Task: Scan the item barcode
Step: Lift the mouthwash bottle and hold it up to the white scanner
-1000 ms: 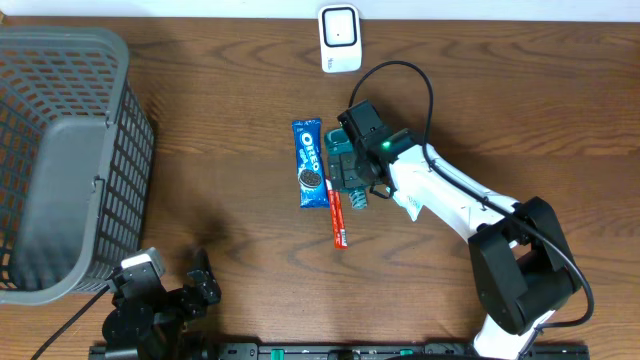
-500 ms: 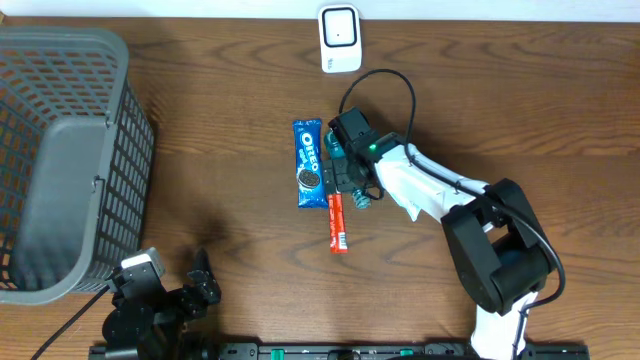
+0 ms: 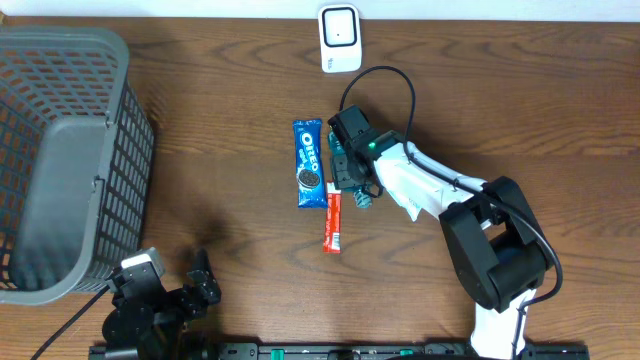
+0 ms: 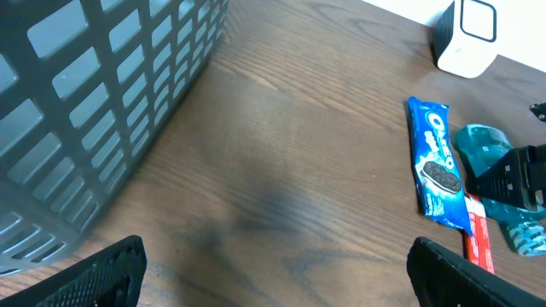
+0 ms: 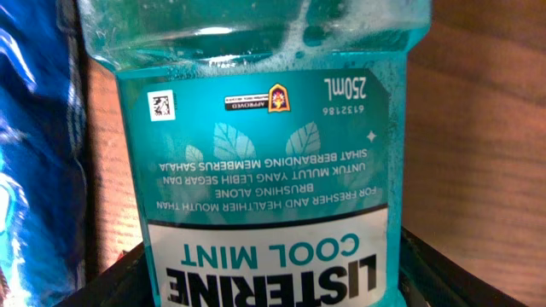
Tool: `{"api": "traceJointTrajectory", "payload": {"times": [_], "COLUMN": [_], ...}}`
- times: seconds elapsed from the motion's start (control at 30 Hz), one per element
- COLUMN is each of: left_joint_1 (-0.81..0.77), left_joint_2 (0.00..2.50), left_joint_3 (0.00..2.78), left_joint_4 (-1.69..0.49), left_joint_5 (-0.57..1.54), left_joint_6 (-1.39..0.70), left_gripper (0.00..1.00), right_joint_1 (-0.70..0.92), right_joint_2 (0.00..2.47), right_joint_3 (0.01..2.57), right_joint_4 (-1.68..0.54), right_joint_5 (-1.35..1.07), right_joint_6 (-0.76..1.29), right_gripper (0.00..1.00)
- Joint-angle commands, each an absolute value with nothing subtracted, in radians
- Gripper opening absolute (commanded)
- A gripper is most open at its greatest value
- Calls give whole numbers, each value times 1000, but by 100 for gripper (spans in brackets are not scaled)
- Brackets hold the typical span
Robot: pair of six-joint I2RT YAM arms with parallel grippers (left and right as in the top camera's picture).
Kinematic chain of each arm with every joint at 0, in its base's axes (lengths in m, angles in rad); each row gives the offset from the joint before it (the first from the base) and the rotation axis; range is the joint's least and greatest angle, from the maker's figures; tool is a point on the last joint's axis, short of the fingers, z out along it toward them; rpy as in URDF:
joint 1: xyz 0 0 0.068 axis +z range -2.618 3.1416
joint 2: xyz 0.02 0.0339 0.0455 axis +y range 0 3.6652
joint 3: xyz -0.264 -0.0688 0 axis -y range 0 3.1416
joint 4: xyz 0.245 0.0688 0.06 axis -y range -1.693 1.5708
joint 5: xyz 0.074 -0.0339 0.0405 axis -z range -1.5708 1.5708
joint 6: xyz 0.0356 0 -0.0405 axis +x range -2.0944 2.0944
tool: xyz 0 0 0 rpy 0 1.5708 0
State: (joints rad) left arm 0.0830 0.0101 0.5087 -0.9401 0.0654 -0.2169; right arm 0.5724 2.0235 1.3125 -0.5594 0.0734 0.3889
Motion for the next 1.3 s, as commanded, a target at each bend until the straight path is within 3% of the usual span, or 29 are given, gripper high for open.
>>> {"api": "traceJointTrajectory", "payload": {"times": [0.0,0.57,1.07,1.27], "left_joint_1": [83,83,83,83], "left_joint_2": [10,10,10,10], "left_joint_3": [508,508,508,508], "left_joint_4": [-942,-942,-942,-942], "left_joint_5": [67,67,67,67], "left_joint_6": [-223,-223,-223,-223], "left_gripper": [98,98,98,98], "right_joint_1": [564,564,562,558], "right_joint_2": [2067,2067,2067,2067], "right_joint_3": [1374,1729,1884,1915], "right_joint_4": [-632,-907,-908,-809], "right_joint_5": [54,81,203,283], "right_joint_6": [358,305,252,197], "right_gripper": [41,36,37,39]}}
